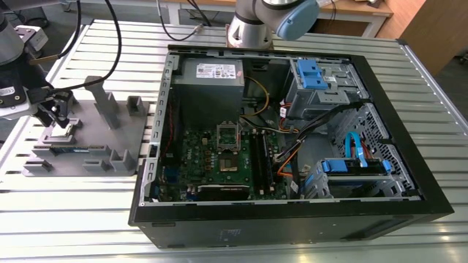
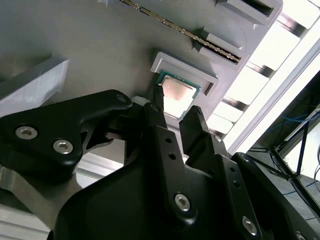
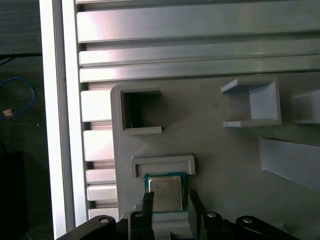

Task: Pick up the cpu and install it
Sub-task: 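Pick up the cpu and move it towards the insertion slot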

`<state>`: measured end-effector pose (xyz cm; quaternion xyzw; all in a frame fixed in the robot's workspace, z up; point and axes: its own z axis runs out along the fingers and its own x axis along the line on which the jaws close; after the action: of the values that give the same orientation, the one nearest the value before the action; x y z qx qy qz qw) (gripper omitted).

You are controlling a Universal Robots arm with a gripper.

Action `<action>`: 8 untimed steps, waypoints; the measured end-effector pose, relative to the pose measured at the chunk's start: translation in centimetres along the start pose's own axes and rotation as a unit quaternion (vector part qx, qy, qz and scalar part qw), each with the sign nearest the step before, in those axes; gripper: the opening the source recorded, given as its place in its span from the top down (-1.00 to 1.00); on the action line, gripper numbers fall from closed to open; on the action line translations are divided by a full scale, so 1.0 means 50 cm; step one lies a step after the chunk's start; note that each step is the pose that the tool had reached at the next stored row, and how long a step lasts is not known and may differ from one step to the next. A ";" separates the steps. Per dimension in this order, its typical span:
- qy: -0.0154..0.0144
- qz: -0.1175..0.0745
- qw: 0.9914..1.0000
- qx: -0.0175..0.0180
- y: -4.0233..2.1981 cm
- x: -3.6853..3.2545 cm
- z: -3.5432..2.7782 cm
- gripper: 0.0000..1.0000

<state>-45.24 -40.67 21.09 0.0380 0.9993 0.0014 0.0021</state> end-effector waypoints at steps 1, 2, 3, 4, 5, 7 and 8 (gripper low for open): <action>0.000 0.000 1.000 0.000 0.000 0.000 0.000 0.15; 0.000 0.000 1.000 0.000 0.000 0.000 0.000 0.15; 0.000 0.000 1.000 0.000 0.000 0.000 0.000 0.03; 0.000 0.000 1.000 0.000 0.000 0.000 0.000 0.03; 0.000 0.000 1.000 0.000 0.000 0.000 0.000 0.03; 0.000 0.000 1.000 0.000 0.000 0.000 0.000 0.03; 0.000 0.000 1.000 0.000 0.000 0.000 0.000 0.03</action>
<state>-45.23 -40.67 21.09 0.0380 0.9993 0.0013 0.0022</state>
